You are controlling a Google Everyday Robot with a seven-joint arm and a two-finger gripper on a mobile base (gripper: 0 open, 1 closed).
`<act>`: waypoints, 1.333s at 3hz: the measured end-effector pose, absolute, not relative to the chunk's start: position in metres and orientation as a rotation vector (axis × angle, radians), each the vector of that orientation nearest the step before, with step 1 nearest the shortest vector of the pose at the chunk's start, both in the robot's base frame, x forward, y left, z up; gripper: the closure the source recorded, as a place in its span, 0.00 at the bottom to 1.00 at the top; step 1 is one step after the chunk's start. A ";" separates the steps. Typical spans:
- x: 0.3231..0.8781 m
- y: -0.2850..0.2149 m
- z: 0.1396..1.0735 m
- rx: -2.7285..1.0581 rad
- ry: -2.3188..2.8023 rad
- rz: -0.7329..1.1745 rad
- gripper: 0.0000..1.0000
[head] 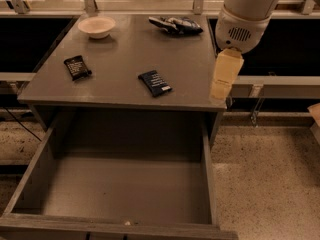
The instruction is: Place rxbar blueberry into top drawer
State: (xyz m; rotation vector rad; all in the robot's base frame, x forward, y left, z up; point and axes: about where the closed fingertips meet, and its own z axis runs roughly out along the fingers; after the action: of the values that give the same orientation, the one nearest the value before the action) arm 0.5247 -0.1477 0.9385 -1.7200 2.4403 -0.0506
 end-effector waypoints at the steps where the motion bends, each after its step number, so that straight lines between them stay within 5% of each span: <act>1: 0.541 -0.114 0.952 -1.790 2.297 0.071 0.00; 4: 0.563 -0.084 0.953 -1.801 2.289 -0.002 0.00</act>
Offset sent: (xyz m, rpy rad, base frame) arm 0.0173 0.0691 0.0312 0.1502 0.0242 0.2231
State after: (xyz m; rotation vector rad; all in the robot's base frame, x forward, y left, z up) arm 0.5627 -0.0840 0.9534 -1.8007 2.2885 -0.0015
